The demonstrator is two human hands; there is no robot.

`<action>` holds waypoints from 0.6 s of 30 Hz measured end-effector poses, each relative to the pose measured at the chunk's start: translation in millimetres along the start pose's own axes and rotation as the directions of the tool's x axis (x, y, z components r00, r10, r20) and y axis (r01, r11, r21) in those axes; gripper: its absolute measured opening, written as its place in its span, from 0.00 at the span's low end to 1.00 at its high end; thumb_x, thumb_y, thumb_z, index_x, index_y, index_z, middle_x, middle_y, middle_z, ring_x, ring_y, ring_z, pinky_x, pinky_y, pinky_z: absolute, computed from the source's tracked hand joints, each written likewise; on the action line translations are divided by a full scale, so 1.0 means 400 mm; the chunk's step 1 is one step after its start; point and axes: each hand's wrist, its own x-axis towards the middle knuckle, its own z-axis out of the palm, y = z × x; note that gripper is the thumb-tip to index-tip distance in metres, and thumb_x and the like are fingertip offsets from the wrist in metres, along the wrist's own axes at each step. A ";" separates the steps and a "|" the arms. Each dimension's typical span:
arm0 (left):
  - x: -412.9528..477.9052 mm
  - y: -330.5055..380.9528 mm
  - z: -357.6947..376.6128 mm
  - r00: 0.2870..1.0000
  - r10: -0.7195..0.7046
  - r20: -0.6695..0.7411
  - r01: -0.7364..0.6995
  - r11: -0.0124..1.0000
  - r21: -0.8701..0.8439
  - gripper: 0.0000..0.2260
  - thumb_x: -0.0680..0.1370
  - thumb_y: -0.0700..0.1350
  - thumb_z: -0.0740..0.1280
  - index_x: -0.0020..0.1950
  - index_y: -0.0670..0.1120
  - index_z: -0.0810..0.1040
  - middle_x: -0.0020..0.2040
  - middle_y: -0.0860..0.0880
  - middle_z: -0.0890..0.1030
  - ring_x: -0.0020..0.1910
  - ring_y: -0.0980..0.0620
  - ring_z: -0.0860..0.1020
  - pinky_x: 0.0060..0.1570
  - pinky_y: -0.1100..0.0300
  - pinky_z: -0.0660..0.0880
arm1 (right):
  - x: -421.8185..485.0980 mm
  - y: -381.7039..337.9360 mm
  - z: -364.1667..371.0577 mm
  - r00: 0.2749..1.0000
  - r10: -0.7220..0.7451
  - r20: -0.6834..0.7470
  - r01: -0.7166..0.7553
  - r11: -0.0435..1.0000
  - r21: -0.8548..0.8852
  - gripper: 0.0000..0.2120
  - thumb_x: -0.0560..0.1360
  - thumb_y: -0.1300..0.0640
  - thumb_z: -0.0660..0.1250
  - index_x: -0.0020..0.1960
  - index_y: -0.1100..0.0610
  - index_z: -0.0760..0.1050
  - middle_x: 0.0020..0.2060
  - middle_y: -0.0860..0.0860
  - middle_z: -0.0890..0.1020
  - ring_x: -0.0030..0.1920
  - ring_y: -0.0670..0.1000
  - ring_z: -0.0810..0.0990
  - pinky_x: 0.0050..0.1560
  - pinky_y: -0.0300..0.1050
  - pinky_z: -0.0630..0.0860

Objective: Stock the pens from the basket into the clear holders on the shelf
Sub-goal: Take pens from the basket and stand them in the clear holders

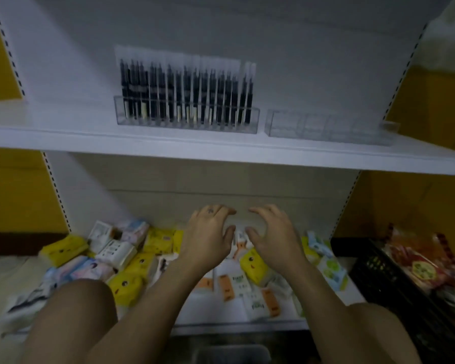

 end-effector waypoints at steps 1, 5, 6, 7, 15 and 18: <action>-0.021 -0.009 0.028 0.999 -0.021 0.039 0.021 1.000 -0.007 0.14 0.78 0.50 0.64 0.63 0.50 0.75 0.59 0.52 0.79 0.59 0.49 0.75 0.57 0.55 0.68 | -0.013 0.012 0.028 0.999 0.016 0.037 -0.017 1.000 0.012 0.20 0.77 0.51 0.66 0.68 0.50 0.71 0.64 0.49 0.72 0.65 0.51 0.69 0.63 0.43 0.66; -0.093 -0.045 0.139 0.981 -0.091 0.172 0.099 0.995 -0.034 0.15 0.77 0.50 0.66 0.62 0.49 0.76 0.59 0.51 0.79 0.59 0.48 0.75 0.59 0.56 0.67 | -0.060 0.073 0.150 0.983 0.078 0.167 -0.081 0.997 0.012 0.21 0.76 0.52 0.68 0.68 0.51 0.71 0.65 0.49 0.72 0.66 0.52 0.69 0.64 0.44 0.66; -0.114 -0.053 0.167 0.970 -0.114 0.213 0.124 0.992 -0.033 0.16 0.77 0.50 0.66 0.63 0.49 0.76 0.60 0.51 0.78 0.61 0.49 0.74 0.61 0.56 0.66 | -0.073 0.090 0.181 0.975 0.095 0.203 -0.097 0.995 0.000 0.21 0.76 0.52 0.68 0.69 0.51 0.71 0.65 0.49 0.72 0.66 0.52 0.69 0.64 0.44 0.66; -0.136 -0.061 0.194 0.958 -0.134 0.251 0.146 0.989 -0.026 0.16 0.77 0.51 0.66 0.65 0.50 0.75 0.62 0.51 0.77 0.62 0.49 0.73 0.63 0.57 0.64 | -0.088 0.108 0.213 0.963 0.113 0.246 -0.113 0.994 -0.013 0.22 0.76 0.52 0.67 0.69 0.51 0.70 0.66 0.50 0.71 0.67 0.53 0.69 0.65 0.44 0.65; -0.344 -0.140 0.368 0.740 -0.240 0.628 0.261 0.964 0.060 0.22 0.77 0.57 0.64 0.69 0.51 0.71 0.68 0.50 0.73 0.68 0.49 0.69 0.72 0.50 0.58 | -0.209 0.218 0.408 0.724 0.276 0.632 -0.230 0.961 -0.155 0.28 0.77 0.47 0.66 0.74 0.51 0.63 0.73 0.53 0.65 0.71 0.56 0.65 0.69 0.50 0.65; -0.414 -0.138 0.400 0.680 -0.236 0.694 0.293 0.955 0.037 0.17 0.75 0.57 0.64 0.61 0.53 0.76 0.60 0.51 0.78 0.61 0.48 0.74 0.66 0.50 0.66 | -0.268 0.233 0.455 0.640 0.307 0.704 -0.264 0.949 -0.174 0.29 0.76 0.45 0.68 0.73 0.52 0.66 0.69 0.54 0.70 0.67 0.56 0.70 0.66 0.51 0.69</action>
